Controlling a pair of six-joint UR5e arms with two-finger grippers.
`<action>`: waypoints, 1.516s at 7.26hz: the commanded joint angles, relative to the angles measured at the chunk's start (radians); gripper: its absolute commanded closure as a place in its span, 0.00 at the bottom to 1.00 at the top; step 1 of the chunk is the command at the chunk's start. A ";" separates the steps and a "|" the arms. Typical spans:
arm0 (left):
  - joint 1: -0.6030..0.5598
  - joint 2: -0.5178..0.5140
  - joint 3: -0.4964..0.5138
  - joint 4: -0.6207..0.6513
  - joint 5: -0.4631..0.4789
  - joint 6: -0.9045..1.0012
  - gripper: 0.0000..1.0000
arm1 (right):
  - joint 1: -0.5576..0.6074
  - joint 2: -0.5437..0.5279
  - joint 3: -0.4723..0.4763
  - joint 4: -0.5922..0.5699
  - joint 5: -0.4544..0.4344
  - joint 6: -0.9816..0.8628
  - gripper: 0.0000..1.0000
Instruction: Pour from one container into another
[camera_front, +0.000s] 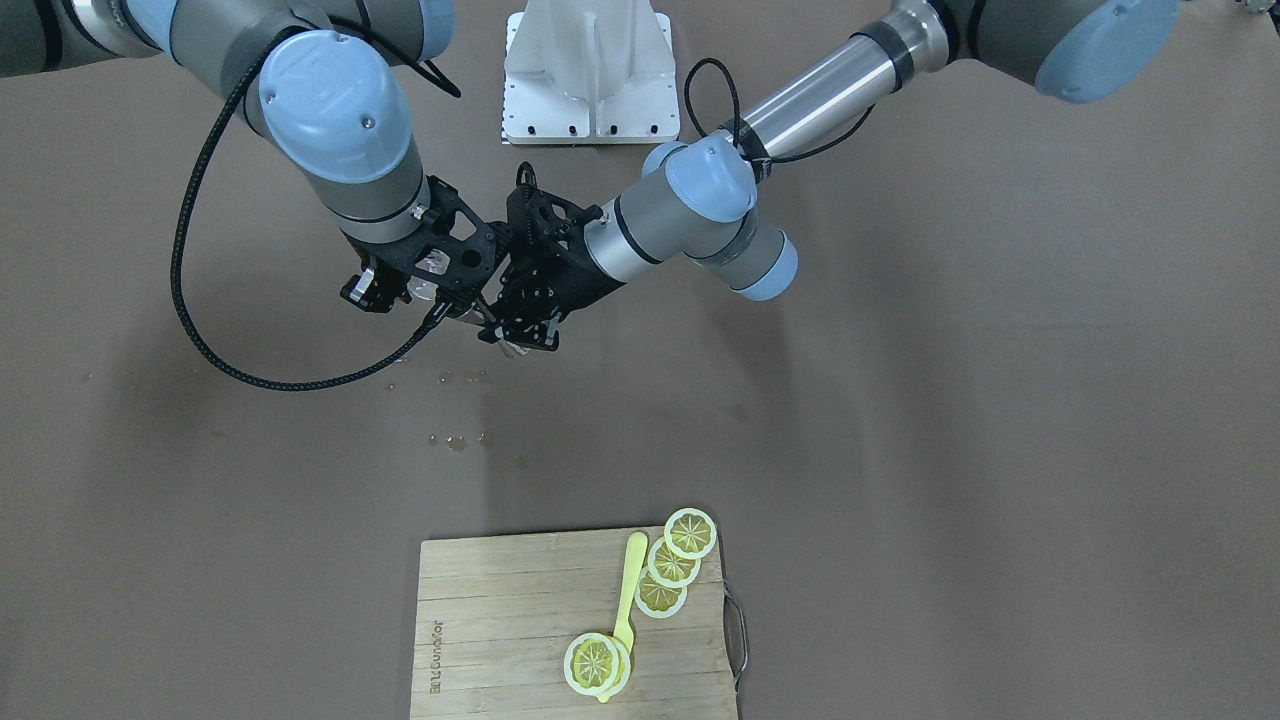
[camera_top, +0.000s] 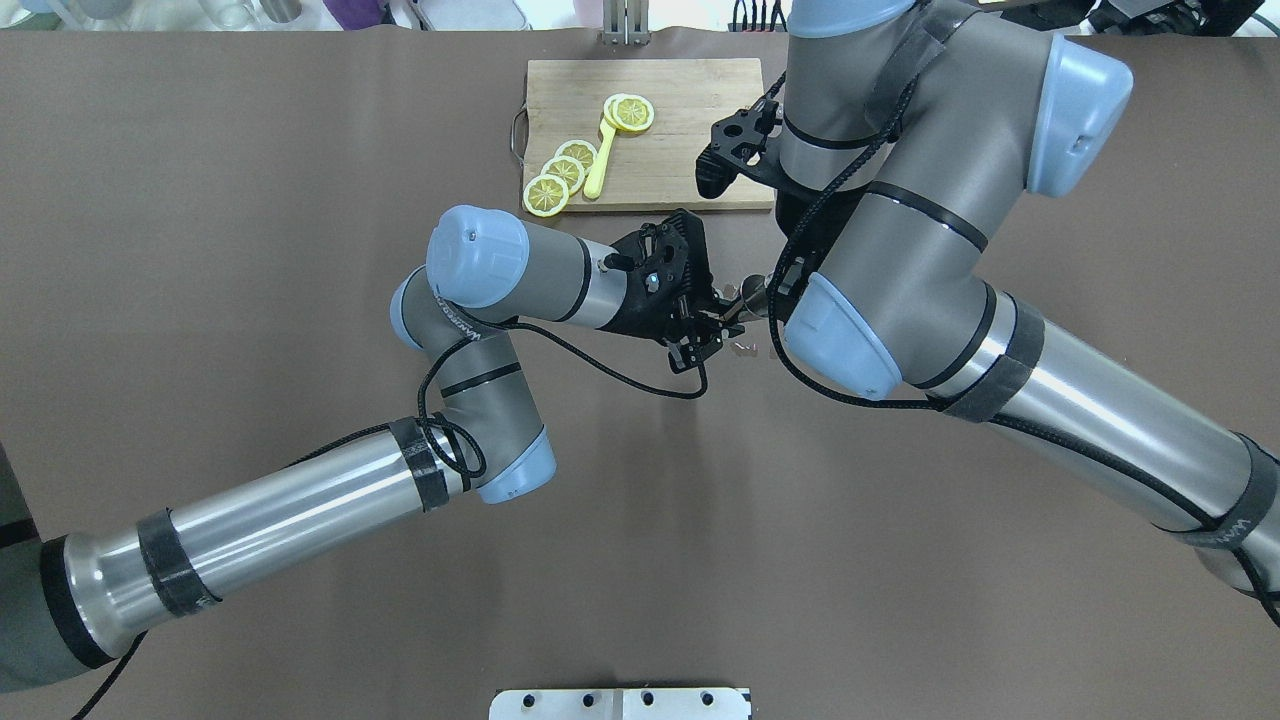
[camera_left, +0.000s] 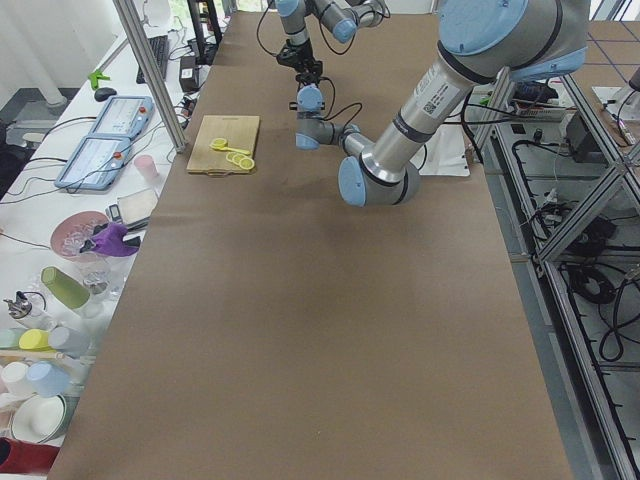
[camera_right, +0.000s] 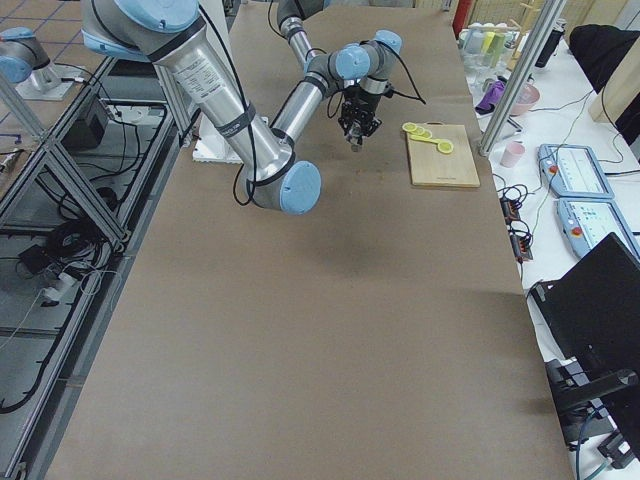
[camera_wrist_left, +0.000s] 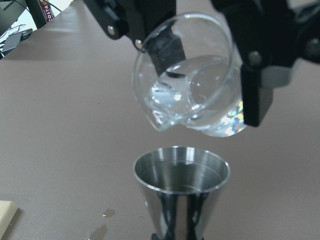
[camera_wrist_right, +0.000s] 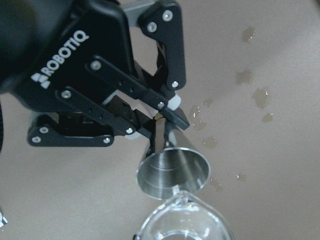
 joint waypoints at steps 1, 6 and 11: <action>0.000 0.000 0.000 0.000 0.001 0.000 1.00 | 0.000 0.007 -0.005 -0.025 -0.002 -0.017 1.00; 0.000 0.000 0.000 0.000 0.001 0.000 1.00 | -0.002 0.061 -0.062 -0.086 -0.003 -0.075 1.00; 0.001 -0.002 0.000 -0.008 0.001 -0.002 1.00 | -0.002 0.060 -0.063 -0.091 -0.005 -0.080 1.00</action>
